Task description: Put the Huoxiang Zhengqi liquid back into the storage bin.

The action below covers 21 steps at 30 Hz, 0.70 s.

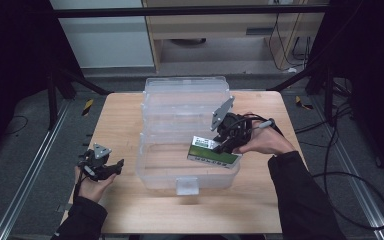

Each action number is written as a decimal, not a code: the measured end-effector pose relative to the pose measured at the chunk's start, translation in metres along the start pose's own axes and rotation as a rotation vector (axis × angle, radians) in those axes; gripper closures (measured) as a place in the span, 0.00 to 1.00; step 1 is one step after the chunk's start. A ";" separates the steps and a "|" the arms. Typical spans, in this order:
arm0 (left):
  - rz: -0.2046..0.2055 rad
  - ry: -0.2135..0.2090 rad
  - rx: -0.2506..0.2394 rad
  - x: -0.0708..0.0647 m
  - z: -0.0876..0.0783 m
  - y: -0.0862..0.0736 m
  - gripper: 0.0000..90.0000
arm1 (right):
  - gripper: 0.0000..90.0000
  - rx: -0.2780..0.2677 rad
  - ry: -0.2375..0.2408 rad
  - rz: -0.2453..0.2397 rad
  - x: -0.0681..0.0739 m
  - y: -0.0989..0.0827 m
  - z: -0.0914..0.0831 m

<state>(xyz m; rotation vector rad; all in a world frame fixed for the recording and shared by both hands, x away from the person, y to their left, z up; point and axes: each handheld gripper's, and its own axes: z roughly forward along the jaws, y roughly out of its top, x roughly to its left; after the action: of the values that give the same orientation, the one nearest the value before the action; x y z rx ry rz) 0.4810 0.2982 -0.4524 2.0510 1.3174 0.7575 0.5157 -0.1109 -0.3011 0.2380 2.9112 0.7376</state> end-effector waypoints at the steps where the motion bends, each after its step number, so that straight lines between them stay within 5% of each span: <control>1: -0.001 0.000 0.002 0.000 0.000 0.000 0.43 | 0.72 0.008 0.001 -0.006 -0.001 0.000 0.001; 21: 0.000 0.003 0.006 0.001 0.001 -0.001 0.43 | 0.72 0.122 0.046 -0.084 0.001 -0.001 0.028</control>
<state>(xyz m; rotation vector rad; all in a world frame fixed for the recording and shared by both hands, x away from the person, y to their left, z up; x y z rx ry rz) 0.4816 0.2994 -0.4539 2.0554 1.3235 0.7578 0.5192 -0.0987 -0.3261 0.1117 2.9927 0.5613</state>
